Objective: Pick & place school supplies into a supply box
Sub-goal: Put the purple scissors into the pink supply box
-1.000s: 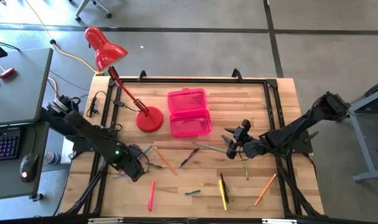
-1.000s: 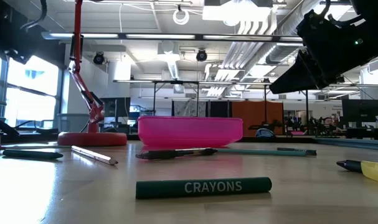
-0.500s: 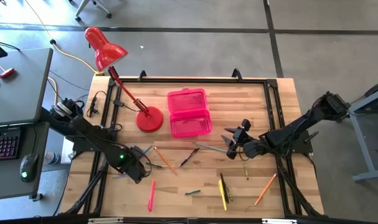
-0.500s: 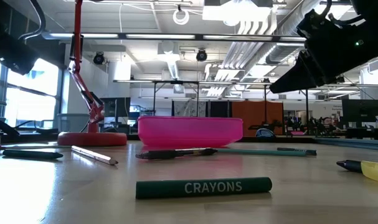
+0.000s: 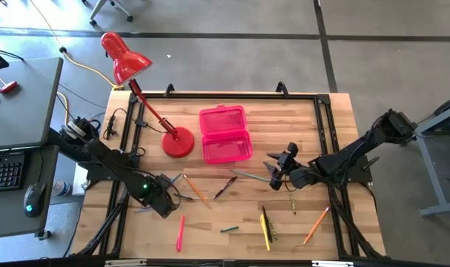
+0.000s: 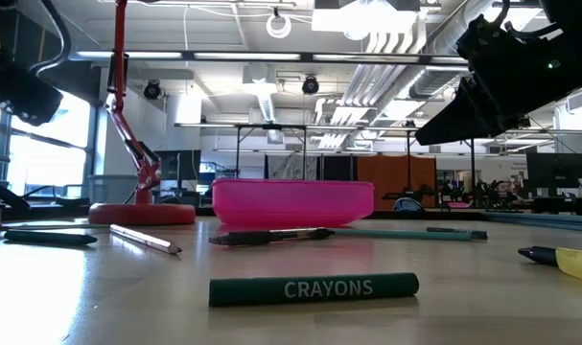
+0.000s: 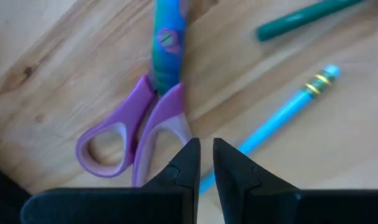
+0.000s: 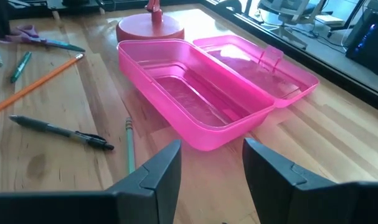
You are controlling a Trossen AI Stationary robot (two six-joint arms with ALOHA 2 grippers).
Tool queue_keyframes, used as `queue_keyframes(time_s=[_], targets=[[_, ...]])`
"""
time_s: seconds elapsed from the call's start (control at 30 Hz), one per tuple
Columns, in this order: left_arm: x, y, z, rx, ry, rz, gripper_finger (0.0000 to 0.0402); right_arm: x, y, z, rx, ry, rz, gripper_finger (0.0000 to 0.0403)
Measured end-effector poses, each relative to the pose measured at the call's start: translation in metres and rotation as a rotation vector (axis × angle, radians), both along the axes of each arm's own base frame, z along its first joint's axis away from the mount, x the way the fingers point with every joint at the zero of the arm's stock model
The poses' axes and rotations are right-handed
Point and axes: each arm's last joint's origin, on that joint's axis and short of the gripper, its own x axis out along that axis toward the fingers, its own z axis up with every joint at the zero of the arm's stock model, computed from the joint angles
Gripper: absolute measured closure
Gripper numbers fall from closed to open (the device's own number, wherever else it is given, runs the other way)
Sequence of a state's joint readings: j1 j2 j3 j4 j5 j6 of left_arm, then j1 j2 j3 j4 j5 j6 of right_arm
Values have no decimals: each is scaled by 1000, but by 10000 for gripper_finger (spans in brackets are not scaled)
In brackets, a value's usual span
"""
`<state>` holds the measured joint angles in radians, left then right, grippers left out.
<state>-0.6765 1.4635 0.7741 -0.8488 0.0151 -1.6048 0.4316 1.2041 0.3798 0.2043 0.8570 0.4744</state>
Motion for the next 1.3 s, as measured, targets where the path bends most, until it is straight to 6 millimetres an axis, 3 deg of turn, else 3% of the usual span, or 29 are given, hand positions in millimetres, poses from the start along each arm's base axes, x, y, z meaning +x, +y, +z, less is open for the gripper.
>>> queue_keyframes(time_s=[0.6, 1.03, 1.3], targets=[[-6, 4, -8, -6, 44, 66, 328, 0, 0, 0, -2, 1, 2, 253], [-3, 3, -5, 28, 6, -51, 328, 0, 0, 0, -6, -1, -5, 253], [2, 0, -1, 8, -38, -245, 328, 0, 0, 0, -13, 2, -2, 253]])
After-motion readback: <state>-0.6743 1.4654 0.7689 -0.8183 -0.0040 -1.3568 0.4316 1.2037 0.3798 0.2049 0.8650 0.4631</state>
